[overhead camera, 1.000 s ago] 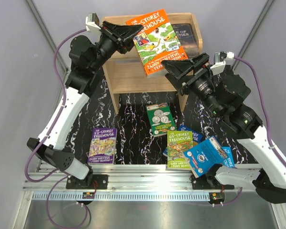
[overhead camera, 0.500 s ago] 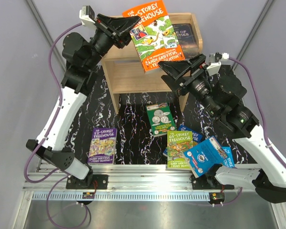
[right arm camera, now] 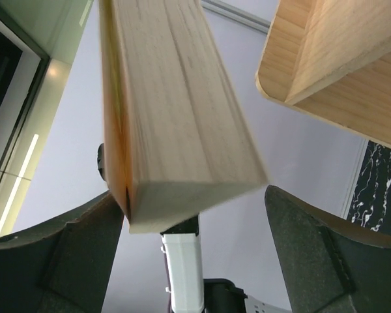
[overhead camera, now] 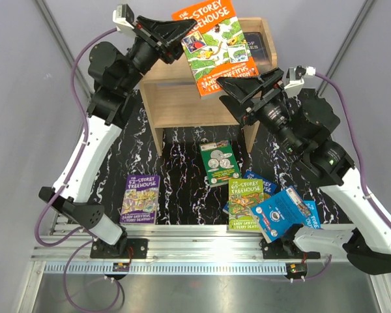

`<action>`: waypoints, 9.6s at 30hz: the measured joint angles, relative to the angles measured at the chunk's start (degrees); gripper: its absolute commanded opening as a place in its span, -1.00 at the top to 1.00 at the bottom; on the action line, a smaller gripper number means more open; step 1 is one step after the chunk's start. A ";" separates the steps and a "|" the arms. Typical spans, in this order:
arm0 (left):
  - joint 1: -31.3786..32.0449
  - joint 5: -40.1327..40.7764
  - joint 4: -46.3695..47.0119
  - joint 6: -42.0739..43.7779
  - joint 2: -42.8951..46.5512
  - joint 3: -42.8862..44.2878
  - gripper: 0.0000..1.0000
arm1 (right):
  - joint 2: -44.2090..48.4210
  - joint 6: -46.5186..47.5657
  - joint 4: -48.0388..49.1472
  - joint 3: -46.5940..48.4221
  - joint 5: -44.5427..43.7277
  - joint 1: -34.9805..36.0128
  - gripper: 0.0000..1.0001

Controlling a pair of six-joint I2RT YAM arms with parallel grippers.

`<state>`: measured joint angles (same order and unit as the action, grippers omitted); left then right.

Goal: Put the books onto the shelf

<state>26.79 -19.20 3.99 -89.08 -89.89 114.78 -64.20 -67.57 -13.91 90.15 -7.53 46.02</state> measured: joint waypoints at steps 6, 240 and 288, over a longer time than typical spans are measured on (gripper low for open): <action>1.77 1.03 0.31 -0.20 0.37 -3.96 1.00 | -2.58 2.47 -2.91 5.29 -1.33 0.07 0.45; 17.00 -1.99 -27.32 40.41 6.23 -59.30 -0.97 | -0.31 14.75 -48.33 -32.87 13.42 -23.71 -0.97; 21.40 -4.74 -14.73 30.16 -3.45 -42.75 1.00 | -4.09 21.20 -38.14 -27.71 23.54 -34.84 -0.99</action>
<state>48.18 -23.94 -10.74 -58.92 -93.34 72.03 -68.29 -46.37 -52.05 62.43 16.01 11.18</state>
